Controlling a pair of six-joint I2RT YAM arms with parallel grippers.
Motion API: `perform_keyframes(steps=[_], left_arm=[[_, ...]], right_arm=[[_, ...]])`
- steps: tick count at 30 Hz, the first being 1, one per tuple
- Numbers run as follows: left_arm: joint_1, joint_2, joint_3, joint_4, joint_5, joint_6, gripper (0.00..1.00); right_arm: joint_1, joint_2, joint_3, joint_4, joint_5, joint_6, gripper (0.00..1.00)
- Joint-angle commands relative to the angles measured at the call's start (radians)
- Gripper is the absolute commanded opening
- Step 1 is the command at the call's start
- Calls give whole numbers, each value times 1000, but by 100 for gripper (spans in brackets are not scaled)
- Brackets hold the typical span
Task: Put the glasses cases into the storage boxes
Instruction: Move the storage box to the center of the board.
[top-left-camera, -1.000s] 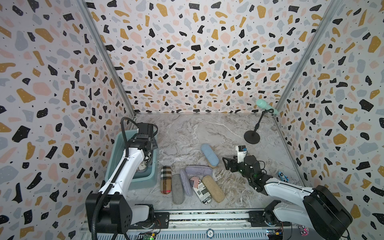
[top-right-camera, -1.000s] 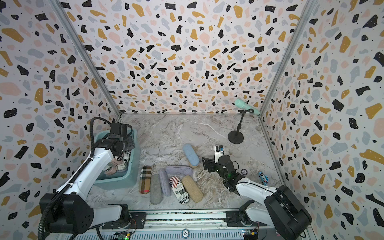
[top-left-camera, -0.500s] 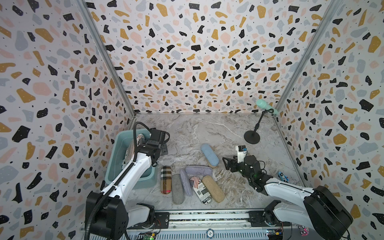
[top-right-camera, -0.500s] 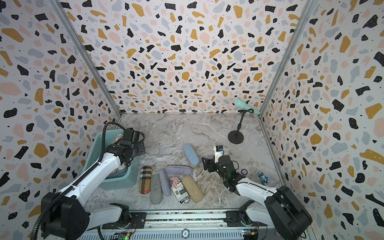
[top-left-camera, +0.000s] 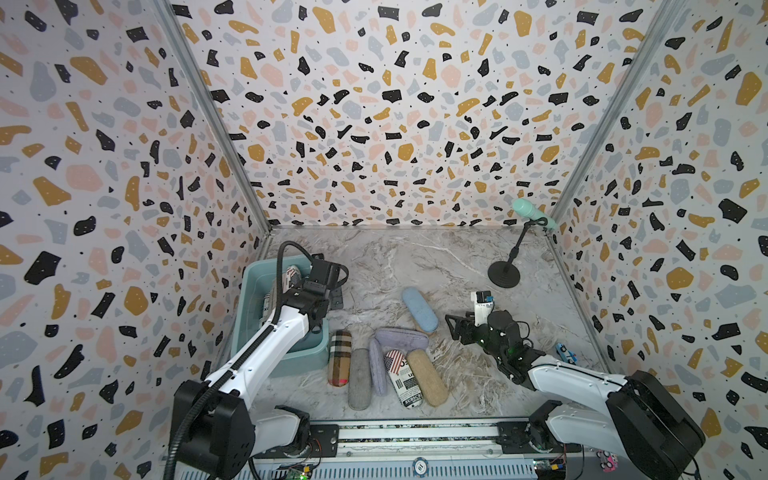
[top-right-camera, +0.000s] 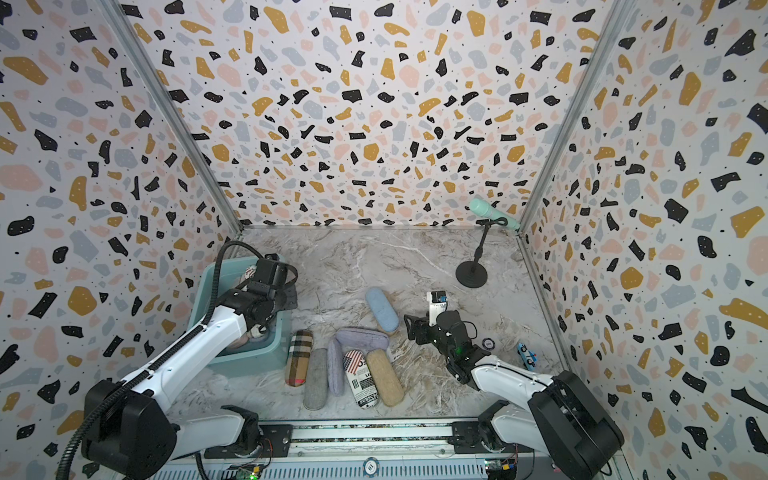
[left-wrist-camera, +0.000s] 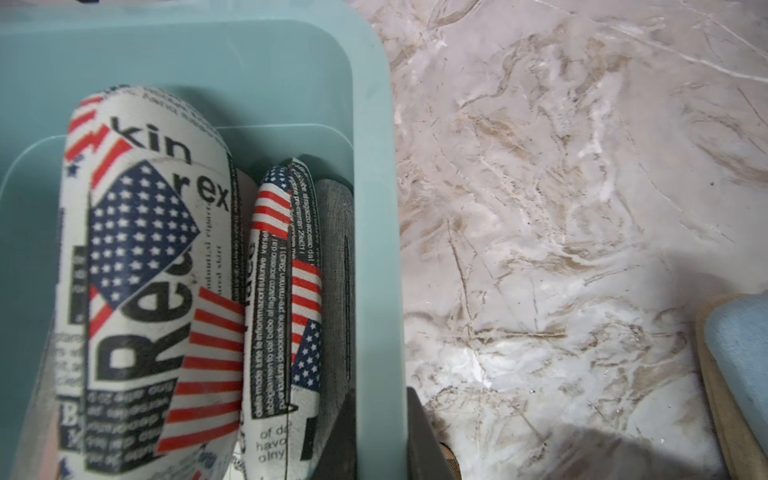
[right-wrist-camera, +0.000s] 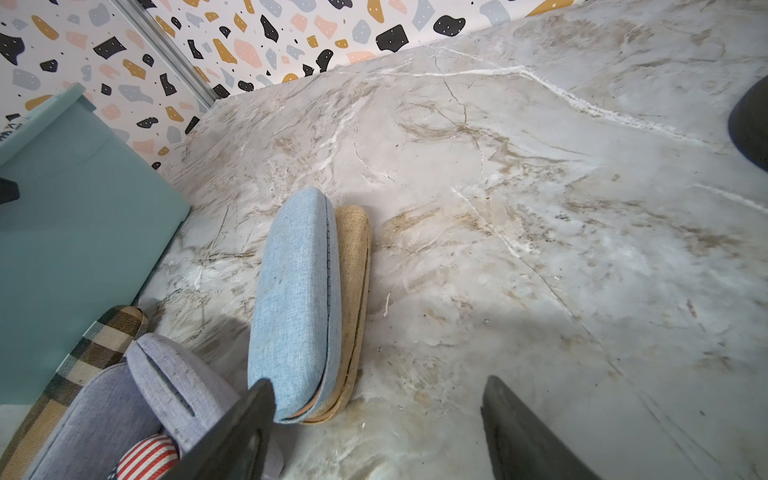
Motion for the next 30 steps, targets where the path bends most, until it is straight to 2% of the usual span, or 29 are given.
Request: perform_keyframes(steps=[1,6,15,23,27,28,30], left_arm=[[-34,34,46,110,94,43,14],[-47,121,113,153,143,88,12],[-42,261,204,92,-78,230,6],[-3,312,258,98,-74,291,6],[18,308,277,88,-109,319,5],[19,298,276,89,-120,320,5],[20,268,283,80,-116,313,19]], right_arm=[[5,-2,39,5,3,2,79],[4,-9,37,2,10,1,79],[5,-24,33,-1,13,-2,79],[7,-21,35,1,6,-2,79],[8,-24,33,1,8,-2,79],[7,-24,34,-1,10,-2,79],[8,-24,33,-1,11,-3,80]])
